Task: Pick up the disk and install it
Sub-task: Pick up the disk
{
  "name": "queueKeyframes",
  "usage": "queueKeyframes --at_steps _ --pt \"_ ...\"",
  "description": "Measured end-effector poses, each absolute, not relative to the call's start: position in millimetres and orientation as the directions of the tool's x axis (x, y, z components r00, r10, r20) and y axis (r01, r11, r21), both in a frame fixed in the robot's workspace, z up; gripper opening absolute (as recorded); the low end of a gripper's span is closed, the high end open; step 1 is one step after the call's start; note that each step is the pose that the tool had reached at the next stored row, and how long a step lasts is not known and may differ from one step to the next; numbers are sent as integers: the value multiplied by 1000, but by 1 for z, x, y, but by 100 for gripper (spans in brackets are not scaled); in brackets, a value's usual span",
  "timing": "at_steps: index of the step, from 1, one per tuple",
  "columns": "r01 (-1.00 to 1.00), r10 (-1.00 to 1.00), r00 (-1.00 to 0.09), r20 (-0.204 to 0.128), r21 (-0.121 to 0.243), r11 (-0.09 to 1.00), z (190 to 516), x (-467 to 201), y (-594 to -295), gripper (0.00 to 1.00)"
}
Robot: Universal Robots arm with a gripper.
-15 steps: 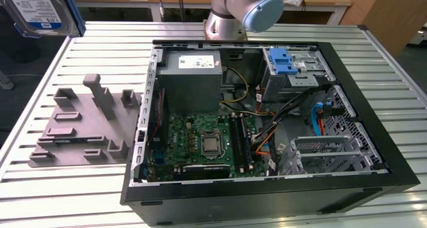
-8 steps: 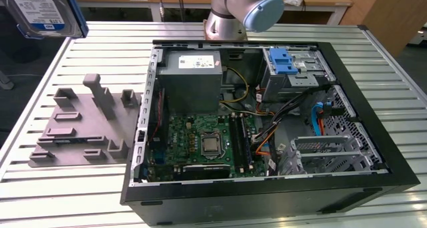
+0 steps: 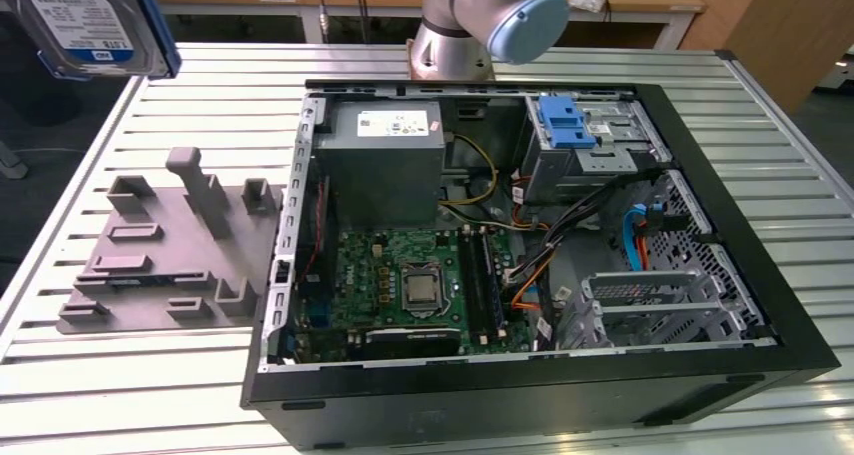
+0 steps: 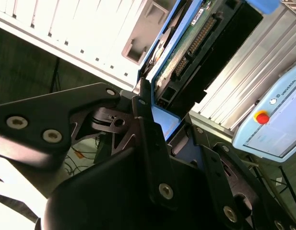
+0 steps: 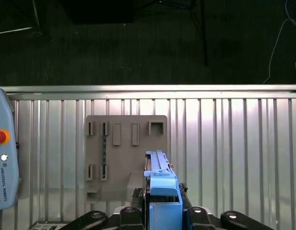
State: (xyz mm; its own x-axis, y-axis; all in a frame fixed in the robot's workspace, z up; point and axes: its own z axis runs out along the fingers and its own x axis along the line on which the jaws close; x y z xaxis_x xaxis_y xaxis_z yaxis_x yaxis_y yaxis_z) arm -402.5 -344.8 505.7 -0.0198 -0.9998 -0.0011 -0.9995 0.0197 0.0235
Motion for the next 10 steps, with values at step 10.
queueKeyframes --at_steps 10 --pt "-1000 -1000 -20 -1 24 20 506 -398 -348 36"
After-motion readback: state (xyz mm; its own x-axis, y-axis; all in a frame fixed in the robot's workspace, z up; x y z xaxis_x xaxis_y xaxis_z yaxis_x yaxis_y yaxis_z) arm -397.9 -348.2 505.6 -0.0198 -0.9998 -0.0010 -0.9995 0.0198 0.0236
